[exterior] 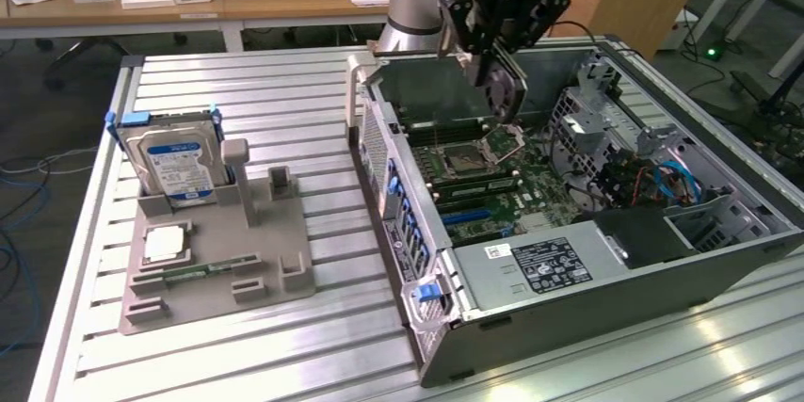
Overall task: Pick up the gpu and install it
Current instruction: 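Pick up the gpu and move the gpu toward the slot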
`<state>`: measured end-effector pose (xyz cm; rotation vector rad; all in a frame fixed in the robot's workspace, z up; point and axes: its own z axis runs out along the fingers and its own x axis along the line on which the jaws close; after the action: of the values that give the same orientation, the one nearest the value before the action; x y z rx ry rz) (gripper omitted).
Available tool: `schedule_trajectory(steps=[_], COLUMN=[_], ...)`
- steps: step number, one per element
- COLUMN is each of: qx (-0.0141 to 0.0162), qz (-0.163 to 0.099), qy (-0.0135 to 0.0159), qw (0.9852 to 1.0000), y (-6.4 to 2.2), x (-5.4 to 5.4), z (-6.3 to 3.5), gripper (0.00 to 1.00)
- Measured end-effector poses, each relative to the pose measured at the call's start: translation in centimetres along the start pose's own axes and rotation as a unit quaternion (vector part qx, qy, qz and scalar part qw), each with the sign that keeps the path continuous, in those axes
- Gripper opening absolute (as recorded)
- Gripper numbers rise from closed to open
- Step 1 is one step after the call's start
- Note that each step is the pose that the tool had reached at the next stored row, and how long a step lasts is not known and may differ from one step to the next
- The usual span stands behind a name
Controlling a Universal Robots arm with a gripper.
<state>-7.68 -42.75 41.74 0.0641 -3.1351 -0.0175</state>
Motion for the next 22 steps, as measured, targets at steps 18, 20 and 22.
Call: schedule_trajectory(steps=[18,20,22], qx=[0.0,0.0,0.0], qz=[0.0,0.0,0.0], qy=[0.0,0.0,0.0], qw=[1.0,1.0,1.0], y=[-0.28,-0.31,-0.33], x=[-6.9,-7.5,-8.1], z=[0.1,0.12,0.14], gripper=[0.28,0.28,0.28])
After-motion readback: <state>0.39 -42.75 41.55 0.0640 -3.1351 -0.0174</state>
